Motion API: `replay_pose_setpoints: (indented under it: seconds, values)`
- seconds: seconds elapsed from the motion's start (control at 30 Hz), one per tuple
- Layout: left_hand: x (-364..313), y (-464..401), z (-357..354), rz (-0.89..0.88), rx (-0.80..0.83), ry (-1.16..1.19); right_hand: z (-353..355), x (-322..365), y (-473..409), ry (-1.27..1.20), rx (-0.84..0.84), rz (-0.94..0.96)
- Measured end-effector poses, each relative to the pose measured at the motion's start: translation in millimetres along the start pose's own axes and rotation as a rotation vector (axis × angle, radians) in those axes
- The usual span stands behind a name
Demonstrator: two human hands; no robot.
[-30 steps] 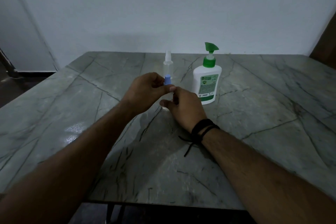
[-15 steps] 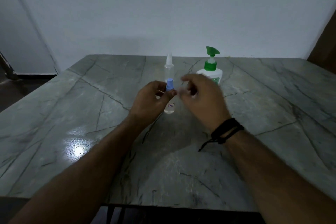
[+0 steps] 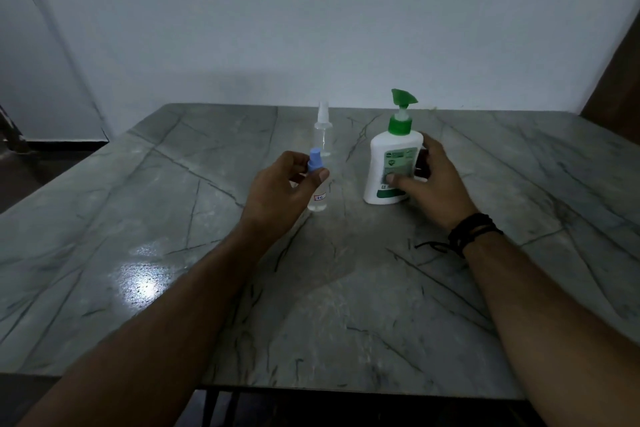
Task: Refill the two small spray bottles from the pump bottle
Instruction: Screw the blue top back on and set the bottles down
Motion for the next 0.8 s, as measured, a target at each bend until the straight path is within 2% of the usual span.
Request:
replay_pose_setpoints:
  seconds: [0.1, 0.2, 0.27, 0.4, 0.57, 0.8]
  values:
    - [3, -1, 1, 0.000, -0.001, -0.002, 1, 0, 0, -0.022, -0.089, 0.027]
    - [4, -2, 0, 0.009, 0.011, -0.012, 2, 4, 1, 0.062, -0.239, 0.066]
    - [5, -3, 0, 0.010, 0.005, -0.005, -2, 5, 2, 0.101, -0.276, 0.095]
    - [5, -2, 0, 0.016, 0.013, -0.008, -12, 6, 2, 0.015, -0.156, 0.092]
    - [5, -3, -1, 0.009, 0.022, -0.016, -9, -2, -1, -0.191, -0.035, -0.029]
    - [6, -3, -3, 0.008, 0.037, -0.025, -12, -2, -1, -0.252, 0.088, -0.081]
Point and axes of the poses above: each hand's wrist, its own y-axis away from the middle knuckle, its own z-axis out of the back of the hand, x = y × z, the point moved 7 cm from there along -y, towards the middle knuckle, and after that the axes turned 4 degrees about -y, right-handed, at the moved point
